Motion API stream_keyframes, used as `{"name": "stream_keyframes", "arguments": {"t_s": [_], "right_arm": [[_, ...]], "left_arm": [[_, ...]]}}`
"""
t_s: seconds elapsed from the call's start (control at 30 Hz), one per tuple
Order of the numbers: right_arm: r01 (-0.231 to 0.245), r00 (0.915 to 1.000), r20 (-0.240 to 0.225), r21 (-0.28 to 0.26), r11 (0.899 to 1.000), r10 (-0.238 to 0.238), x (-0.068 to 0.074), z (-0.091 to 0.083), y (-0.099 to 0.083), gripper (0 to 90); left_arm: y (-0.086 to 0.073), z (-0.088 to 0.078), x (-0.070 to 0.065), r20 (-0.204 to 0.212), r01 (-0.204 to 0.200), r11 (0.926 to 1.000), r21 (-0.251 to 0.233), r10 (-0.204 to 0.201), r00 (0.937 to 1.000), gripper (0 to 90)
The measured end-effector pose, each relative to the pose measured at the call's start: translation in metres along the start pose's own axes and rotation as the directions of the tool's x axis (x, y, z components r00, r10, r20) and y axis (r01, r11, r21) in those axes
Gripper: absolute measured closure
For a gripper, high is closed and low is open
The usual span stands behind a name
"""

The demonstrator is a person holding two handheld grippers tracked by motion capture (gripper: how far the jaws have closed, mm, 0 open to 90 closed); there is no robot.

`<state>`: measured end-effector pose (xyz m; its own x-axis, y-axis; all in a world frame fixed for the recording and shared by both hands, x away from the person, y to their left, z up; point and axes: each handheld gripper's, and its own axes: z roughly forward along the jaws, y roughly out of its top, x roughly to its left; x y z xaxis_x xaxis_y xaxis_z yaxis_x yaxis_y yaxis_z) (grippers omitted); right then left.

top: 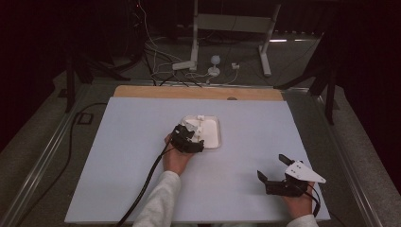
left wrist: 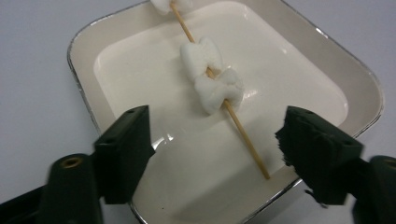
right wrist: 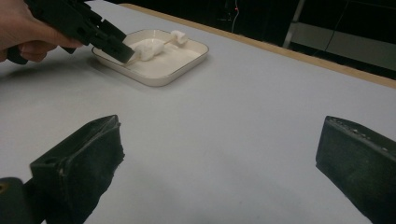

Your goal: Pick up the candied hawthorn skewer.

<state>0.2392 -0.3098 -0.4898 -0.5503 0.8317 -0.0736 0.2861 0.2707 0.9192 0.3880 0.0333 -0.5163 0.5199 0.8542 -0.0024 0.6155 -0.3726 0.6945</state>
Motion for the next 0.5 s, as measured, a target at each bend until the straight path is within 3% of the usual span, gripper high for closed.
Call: {"name": "stream_keyframes", "arguments": {"t_s": [0.13, 0.27, 0.5], "right_arm": [[-0.002, 1.0, 0.001, 0.0, 1.0, 0.002, 0.0, -0.001, 0.0, 0.5], [-0.001, 1.0, 0.001, 0.001, 1.0, 0.001, 0.0, -0.001, 0.0, 0.5], [0.002, 1.0, 0.0, 0.002, 1.0, -0.002, 0.0, -0.001, 0.0, 0.5]], "left_arm": [[-0.001, 0.002, 0.001, 0.001, -0.006, 0.9996, 0.027, 0.006, 1.0, 44.7], [0.0, 0.0, 0.004, -0.009, 0.02, 0.9991, 0.037, -0.02, 0.9998, 65.1], [0.002, 0.001, 0.014, -0.015, 0.059, 0.9974, 0.042, -0.059, 0.9982, 89.0]]}}
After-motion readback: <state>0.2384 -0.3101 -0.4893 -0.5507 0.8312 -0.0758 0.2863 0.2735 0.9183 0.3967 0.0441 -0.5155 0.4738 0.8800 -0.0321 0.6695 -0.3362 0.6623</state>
